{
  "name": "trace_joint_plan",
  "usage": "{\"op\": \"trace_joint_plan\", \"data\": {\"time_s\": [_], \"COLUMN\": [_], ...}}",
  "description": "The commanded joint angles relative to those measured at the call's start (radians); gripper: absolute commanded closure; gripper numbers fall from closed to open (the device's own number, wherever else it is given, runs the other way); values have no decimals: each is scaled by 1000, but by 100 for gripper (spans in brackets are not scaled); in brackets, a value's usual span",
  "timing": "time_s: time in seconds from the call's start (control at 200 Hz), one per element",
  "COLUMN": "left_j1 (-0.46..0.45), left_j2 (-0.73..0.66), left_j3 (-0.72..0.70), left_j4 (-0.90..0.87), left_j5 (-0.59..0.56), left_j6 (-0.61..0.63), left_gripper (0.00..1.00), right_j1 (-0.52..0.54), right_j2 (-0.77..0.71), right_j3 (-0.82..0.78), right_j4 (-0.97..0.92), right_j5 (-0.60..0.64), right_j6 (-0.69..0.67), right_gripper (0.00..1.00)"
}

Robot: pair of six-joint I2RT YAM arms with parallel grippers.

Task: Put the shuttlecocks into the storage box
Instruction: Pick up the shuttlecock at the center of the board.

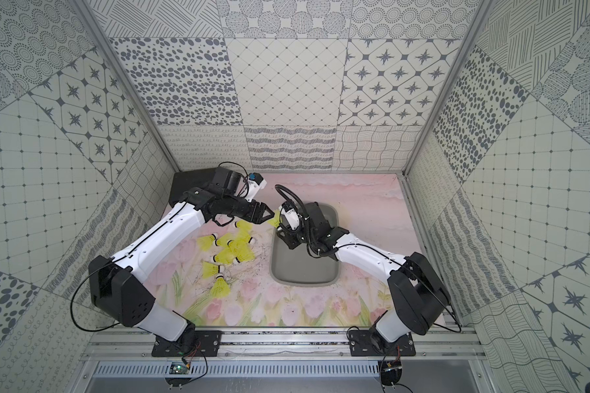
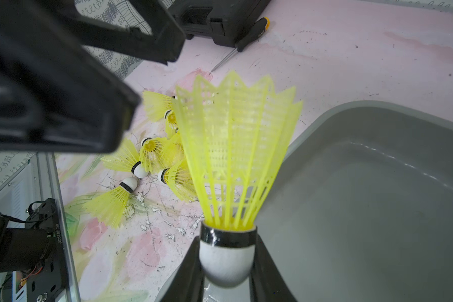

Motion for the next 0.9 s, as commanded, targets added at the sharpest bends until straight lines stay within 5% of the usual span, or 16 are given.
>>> {"op": "trace_joint_plan", "data": {"time_s": [0.0, 0.425, 0.895], "left_j1": [6, 23, 26], "left_j2": [45, 81, 101], "left_j3": [45, 61, 83], "left_j4": [-140, -139, -165], "left_j5": [107, 174, 198], "left_j6": [208, 255, 269], "left_gripper": [35, 47, 79], "right_j1": [-3, -2, -2], "right_j2": [-31, -25, -22], "right_j3": [-11, -9, -2], "right_j4": [20, 19, 6], "right_j5": [-19, -44, -39], "right_j6": [-23, -26, -29], "right_gripper": [77, 76, 75]}}
